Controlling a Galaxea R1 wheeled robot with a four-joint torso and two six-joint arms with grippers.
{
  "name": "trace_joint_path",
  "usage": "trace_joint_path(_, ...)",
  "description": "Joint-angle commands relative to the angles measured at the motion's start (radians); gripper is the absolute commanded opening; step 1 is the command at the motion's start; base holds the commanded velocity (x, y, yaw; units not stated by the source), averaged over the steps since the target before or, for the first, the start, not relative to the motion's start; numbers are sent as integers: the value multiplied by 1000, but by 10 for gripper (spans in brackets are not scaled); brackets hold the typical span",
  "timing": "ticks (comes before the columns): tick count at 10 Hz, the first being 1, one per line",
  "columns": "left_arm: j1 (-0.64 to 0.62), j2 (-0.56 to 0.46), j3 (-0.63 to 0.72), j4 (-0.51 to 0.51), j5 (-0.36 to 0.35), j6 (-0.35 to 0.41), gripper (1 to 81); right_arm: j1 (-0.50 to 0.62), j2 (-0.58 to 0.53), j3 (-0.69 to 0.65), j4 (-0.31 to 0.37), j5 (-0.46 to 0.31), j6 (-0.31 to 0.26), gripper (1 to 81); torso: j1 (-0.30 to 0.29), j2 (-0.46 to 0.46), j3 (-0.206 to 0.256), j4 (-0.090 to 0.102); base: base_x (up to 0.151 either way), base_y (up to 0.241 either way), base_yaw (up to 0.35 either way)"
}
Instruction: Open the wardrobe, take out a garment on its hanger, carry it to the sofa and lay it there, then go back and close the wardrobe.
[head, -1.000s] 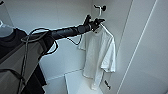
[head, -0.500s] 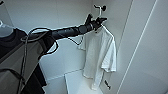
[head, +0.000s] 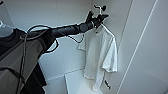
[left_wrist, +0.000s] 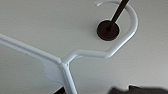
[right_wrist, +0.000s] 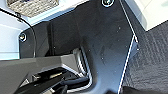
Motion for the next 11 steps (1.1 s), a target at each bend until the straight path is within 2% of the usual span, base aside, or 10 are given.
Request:
trace_joint_path(1, -192, 14, -1, 12, -3, 1, 811, 39, 0, 0, 10, -66, 2, 811, 0, 0, 0, 0, 0, 0, 0)
trace_joint_path(6, -192, 17, 0, 13, -4, 1, 811, 39, 0, 1, 10, -64, 2, 811, 0, 0, 0, 0, 0, 0, 0)
trace_joint_path(7, -192, 17, 2, 13, -3, 1, 10, 39, 0, 0, 10, -64, 3, 811, 0, 0, 0, 0, 0, 0, 0)
trace_joint_path(11, -192, 14, 12, 15, -12, 0, 10, 39, 0, 0, 10, -64, 3, 811, 0, 0, 0, 0, 0, 0, 0)
